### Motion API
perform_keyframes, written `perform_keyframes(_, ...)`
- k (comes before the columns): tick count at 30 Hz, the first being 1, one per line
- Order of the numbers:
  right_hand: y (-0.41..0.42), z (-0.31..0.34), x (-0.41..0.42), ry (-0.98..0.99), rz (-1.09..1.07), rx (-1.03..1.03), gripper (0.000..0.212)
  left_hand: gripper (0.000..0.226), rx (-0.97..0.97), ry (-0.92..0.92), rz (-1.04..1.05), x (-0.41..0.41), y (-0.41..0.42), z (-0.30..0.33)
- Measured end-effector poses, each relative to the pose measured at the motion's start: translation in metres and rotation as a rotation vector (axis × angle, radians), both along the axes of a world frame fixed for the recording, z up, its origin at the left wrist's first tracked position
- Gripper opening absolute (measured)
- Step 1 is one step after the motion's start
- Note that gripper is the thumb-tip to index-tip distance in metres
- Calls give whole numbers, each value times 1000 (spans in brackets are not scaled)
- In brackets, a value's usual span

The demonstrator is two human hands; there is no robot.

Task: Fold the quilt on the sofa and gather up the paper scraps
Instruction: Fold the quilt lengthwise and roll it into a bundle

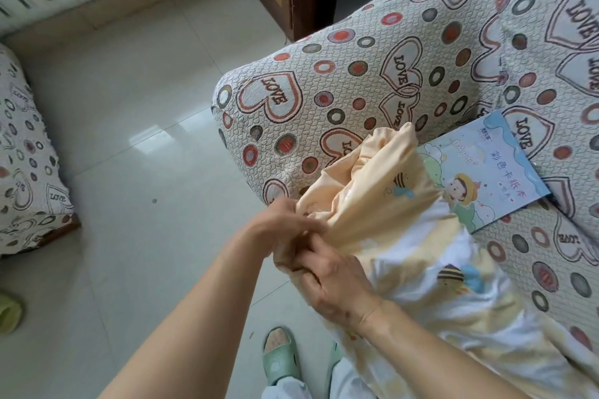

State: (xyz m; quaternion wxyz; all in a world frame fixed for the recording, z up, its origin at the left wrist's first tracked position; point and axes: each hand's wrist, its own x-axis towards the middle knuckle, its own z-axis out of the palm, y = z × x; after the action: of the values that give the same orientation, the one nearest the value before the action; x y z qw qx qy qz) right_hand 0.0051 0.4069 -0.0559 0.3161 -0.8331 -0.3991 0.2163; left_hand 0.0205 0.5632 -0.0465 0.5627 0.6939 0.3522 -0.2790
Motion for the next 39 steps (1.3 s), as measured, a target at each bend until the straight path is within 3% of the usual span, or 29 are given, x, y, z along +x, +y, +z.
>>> perform_keyframes(2, -3, 1, 7, -33, -2, 24, 25, 12, 144, -50, -48, -4, -3, -4)
perform_keyframes(8, -11, -1, 83, -257, -436, 143, 23, 12, 238, -93, 86, -12, -1, -18)
perform_keyframes(10, -16, 0, 112, -289, -668, 143, 29, 24, 250, -102, 113, -13, 0, -21)
perform_keyframes(13, -30, -3, 150, -118, -1064, -4, 36, 35, 262, -119, 151, -16, 3, -22)
perform_keyframes(15, -44, -6, 167, 139, -1161, -144, 37, 36, 269, -125, 164, -16, 2, -23)
perform_keyframes(19, -50, -10, 169, 539, -947, -115, 18, 34, 281, -119, 188, -14, 0, -28)
perform_keyframes(21, -46, -9, 161, 632, -821, -3, 12, 33, 283, -119, 201, -14, 0, -29)
perform_keyframes(23, -40, -15, 155, 634, -716, -3, 20, 29, 296, -113, 205, -14, -1, -31)
perform_keyframes(26, -30, -33, 145, 501, -624, -190, 51, 26, 311, -105, 208, -11, -3, -33)
perform_keyframes(28, -24, -42, 142, 373, -684, -305, 70, 25, 316, -104, 206, -9, -4, -33)
perform_keyframes(32, -13, -41, 142, 245, -690, -275, 23, 29, 311, -124, 212, -10, -5, -33)
perform_keyframes(34, -17, -38, 145, 209, -701, -186, 22, 28, 306, -136, 217, -11, -5, -34)
perform_keyframes(36, -24, -33, 152, 69, -614, -165, 50, 28, 306, -144, 226, -14, -5, -36)
perform_keyframes(38, -27, -25, 162, -118, -327, -178, 79, 27, 317, -147, 231, -15, -6, -37)
perform_keyframes(39, -26, -21, 168, -180, -143, -192, 84, 27, 321, -147, 236, -15, -7, -38)
